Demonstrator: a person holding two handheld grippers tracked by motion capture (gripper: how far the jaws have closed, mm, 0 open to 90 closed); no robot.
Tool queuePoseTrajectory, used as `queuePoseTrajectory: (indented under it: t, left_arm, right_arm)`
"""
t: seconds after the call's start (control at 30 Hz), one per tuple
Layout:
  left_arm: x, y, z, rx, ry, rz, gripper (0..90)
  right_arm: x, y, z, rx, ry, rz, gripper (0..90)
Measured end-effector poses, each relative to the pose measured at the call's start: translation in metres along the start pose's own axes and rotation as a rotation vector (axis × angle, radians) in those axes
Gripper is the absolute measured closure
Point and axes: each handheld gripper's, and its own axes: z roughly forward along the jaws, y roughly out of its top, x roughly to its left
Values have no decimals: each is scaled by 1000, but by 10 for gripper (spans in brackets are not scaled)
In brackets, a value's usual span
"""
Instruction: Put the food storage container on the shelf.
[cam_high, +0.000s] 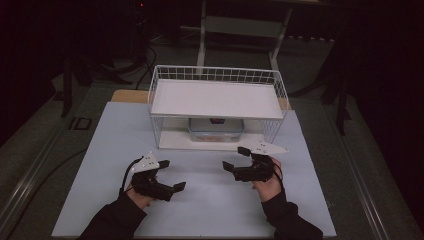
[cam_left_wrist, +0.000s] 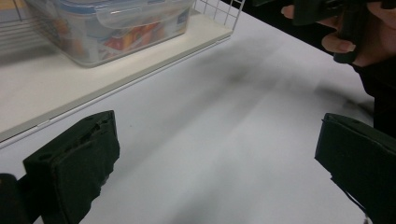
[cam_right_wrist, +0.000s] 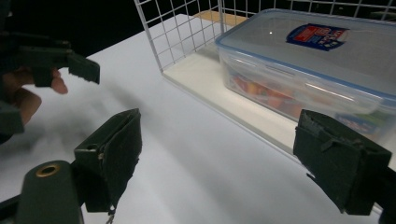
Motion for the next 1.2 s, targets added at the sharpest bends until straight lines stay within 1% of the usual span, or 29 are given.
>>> queuePoseTrajectory:
  t: [0.07, 0.2, 0.3, 0.37, 0.47, 0.53, 0.6, 0.67, 0.77, 0.8, 0.87, 0.97, 1.03, 1.1, 1.2]
  left_arm:
    - [-1, 0, 0, -2, -4, 3, 0]
    - [-2, 0, 0, -1, -4, 12, 0]
    - [-3, 0, -1, -1, -7, 16, 0]
    - [-3, 0, -2, -6, -12, 13, 0]
    - [-4, 0, -2, -11, -1, 16, 0]
    - [-5, 1, -3, -19, 11, 27, 0]
    - [-6, 1, -5, -28, 8, 36, 0]
    - [-7, 2, -5, -29, 8, 40, 0]
    - [-7, 2, -5, -30, 5, 38, 0]
    - [-6, 1, -5, -33, -1, 30, 0]
    - [-6, 1, -5, -33, -5, 29, 0]
    - [-7, 1, -5, -33, -13, 29, 0]
    - [-7, 1, -4, -31, -15, 31, 0]
    - [-7, 0, -4, -32, -18, 32, 0]
    - [-7, 0, -3, -32, -18, 31, 0]
  right_arm:
    - [0, -3, -6, -3, -9, -6, 151]
    - [1, -12, -17, 4, 8, -9, 148]
    - [2, -18, -24, 12, 7, -11, 147]
    - [3, -22, -30, 15, 4, -25, 147]
    - [3, -26, -37, 10, 14, -29, 149]
    - [3, -29, -42, 14, 18, -31, 149]
    - [3, -32, -46, 18, 12, -38, 150]
    - [3, -35, -52, 10, 15, -33, 154]
    - [2, -39, -57, 12, 17, -30, 154]
    - [0, -44, -62, 24, 9, -32, 154]
    - [-3, -47, -66, 28, 0, -27, 153]
    - [-8, -52, -71, 31, -11, -21, 154]
    - [-10, -56, -72, 44, -19, -24, 157]
    - [-12, -58, -72, 45, -20, -25, 157]
    - [-14, -58, -72, 27, -18, -26, 157]
